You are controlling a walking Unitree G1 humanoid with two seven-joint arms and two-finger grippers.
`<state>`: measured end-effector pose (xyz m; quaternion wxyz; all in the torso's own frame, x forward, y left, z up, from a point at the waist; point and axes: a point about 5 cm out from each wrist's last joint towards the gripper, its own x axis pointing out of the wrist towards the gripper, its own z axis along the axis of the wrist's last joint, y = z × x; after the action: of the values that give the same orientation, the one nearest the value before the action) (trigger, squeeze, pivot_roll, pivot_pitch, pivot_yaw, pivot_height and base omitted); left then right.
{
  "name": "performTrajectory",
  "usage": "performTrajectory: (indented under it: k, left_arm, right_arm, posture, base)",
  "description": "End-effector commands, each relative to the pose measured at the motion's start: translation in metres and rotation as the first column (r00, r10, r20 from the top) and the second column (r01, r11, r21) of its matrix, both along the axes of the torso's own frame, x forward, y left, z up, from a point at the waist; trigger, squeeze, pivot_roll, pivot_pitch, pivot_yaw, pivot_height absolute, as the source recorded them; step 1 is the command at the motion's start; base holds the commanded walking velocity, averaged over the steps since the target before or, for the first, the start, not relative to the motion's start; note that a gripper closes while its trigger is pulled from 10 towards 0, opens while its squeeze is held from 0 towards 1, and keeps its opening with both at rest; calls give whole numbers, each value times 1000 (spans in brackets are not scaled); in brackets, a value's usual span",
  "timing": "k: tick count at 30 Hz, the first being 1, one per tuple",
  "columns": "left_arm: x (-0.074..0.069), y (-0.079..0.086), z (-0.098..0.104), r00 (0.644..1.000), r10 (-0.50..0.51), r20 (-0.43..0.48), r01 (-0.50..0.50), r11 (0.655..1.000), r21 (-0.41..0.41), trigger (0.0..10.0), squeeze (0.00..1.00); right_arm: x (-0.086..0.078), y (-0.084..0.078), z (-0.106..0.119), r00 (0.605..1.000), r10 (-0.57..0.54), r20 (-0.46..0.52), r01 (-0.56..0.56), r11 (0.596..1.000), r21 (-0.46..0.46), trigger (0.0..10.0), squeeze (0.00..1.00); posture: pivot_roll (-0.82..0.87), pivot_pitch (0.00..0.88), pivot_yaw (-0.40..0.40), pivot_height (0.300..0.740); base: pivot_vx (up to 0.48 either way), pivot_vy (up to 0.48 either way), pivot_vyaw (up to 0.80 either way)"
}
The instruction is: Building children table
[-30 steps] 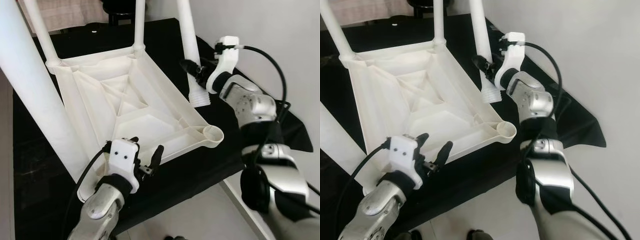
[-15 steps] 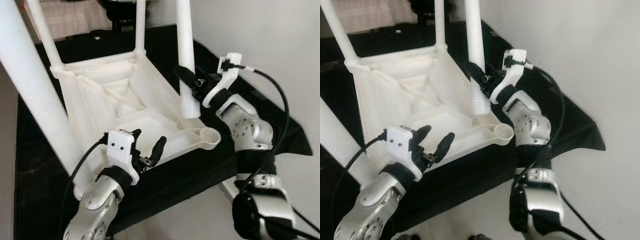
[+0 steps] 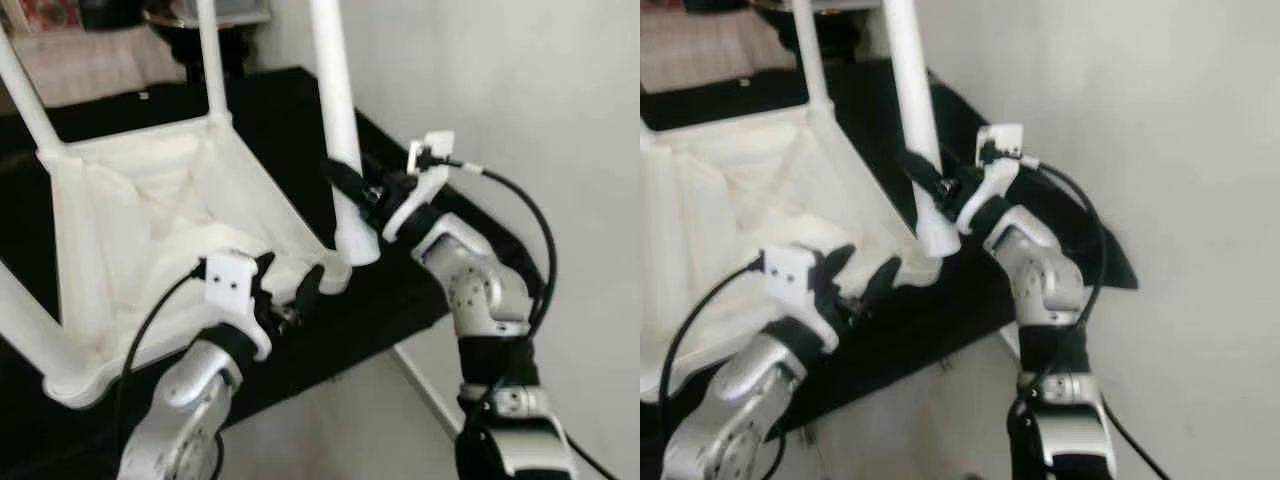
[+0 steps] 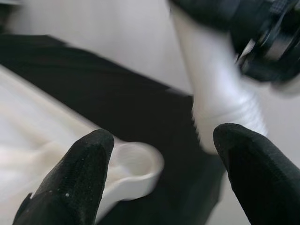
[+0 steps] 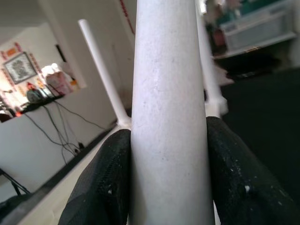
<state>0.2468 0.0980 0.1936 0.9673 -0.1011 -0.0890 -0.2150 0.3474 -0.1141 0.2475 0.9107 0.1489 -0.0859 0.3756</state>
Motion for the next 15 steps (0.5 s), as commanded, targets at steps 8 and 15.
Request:
performTrajectory:
  k: [8,15]
  left_arm:
    - [5,17,15,998,54,31,-52,997,-54,10000,0]
    - [9,34,32,992,92,84,-88,995,-52,10000,0]
  right_arm:
    - [-4,0,5,999,8,50,-5,999,-44,10000,0]
    - [-5,-3,2,997,17,74,-10,995,-96,10000,0]
  posture:
    - [-136,101,-34,740]
    - [-139,97,-34,740]
  base:
    - [0,0,0]
    - [0,0,0]
